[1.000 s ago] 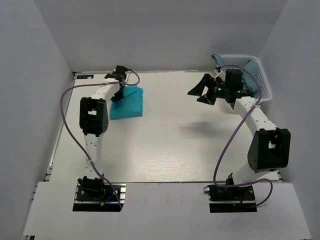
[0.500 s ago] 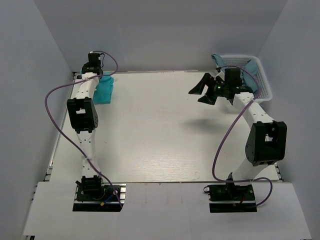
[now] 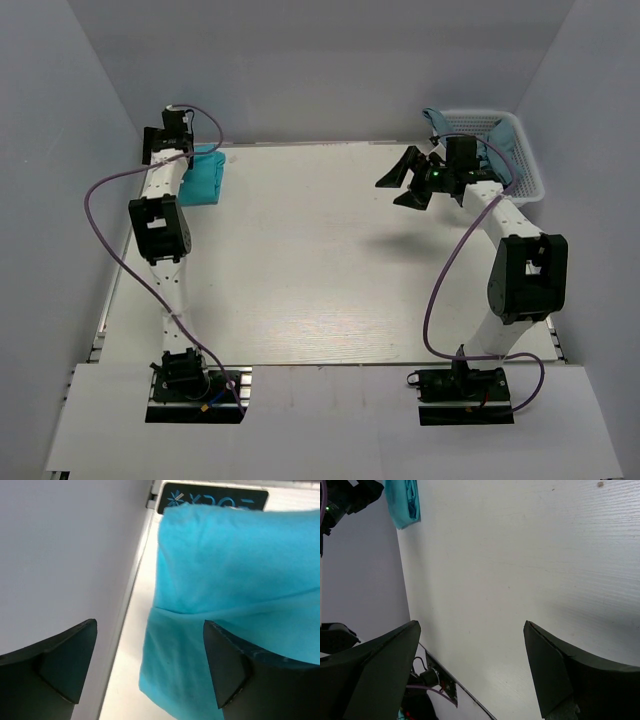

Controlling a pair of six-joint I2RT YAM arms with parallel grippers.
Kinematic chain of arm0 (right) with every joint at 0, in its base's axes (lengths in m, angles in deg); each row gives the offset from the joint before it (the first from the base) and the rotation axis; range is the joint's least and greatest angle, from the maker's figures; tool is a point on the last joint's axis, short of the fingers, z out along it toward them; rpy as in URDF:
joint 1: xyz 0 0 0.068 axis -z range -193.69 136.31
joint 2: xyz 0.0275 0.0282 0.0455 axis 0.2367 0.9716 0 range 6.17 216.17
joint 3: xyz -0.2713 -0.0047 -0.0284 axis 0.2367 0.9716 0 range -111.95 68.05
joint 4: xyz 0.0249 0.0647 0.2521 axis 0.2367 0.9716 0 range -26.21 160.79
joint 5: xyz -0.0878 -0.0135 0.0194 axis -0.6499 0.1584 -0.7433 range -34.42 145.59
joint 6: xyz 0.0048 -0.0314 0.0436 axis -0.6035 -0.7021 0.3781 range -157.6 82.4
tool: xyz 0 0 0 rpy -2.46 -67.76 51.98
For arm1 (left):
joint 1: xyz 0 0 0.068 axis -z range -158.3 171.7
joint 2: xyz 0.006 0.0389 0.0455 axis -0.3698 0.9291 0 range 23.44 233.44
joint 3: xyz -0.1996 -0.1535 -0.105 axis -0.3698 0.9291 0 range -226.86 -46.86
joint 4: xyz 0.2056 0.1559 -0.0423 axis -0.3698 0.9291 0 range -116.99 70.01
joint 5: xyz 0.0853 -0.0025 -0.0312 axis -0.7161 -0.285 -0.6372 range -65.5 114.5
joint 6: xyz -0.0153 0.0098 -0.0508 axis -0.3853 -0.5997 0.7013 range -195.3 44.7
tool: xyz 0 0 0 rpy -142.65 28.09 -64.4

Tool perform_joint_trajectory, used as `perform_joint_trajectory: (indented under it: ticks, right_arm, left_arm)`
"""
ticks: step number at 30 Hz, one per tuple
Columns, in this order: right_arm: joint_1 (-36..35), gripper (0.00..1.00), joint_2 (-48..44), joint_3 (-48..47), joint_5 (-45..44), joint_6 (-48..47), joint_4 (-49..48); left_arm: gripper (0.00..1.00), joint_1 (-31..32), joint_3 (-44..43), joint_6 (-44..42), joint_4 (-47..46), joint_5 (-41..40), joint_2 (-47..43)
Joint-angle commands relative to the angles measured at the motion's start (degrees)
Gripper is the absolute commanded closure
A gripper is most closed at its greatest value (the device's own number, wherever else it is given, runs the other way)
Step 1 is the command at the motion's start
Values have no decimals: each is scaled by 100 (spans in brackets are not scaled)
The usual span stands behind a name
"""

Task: Fold and stack the t-shirts
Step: Put the neatly folded tshirt into the corner of the board with the left arm

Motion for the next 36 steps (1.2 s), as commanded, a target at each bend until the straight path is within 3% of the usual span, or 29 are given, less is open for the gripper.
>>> perform_joint_trajectory:
  ticks: [1, 4, 7, 8, 11, 13, 14, 17, 23, 29, 36]
  right_arm:
    - [-5, 10, -104, -155, 80, 10, -68]
    - [-13, 10, -333, -5, -78, -148, -51]
    - [13, 10, -605, 161, -219, -359, 107]
    - [13, 10, -684, 205, -333, -473, 177]
    - [-5, 10, -904, 355, -526, -728, 353]
    - [-4, 10, -1176, 618, -790, -808, 371]
    - [22, 10, -1247, 697, -956, -912, 371]
    - [13, 10, -1720, 1206, -1213, -1114, 406]
    - [5, 10, -2504, 2261, -1406, -1300, 494]
    - [-13, 10, -3418, 3202, -1371, -1291, 292]
    - [13, 10, -4050, 3554, -1257, -1432, 213]
  left_arm:
    - [0, -5, -235, 124, -119, -184, -567]
    - [0, 127, -411, 405, 205, -263, -814]
    - [0, 180, -560, 1142, 924, 288, -1349]
    - [0, 180, -561, 1666, 1144, 838, -1516]
    - [0, 232, 26, 2530, 1594, 1913, -2421]
    - [0, 408, 1132, 3040, 1455, 2241, -3270]
    - [0, 522, 1988, 3225, 1367, 2241, -3545]
    - [0, 1145, 3458, 3797, 1146, 1900, -4493]
    - [0, 2499, 5271, 4816, 1445, 1881, -5533]
    - [0, 3203, 6083, 5266, 1445, 1591, -6657]
    - [0, 3590, 6137, 5486, 1577, 1196, -6993]
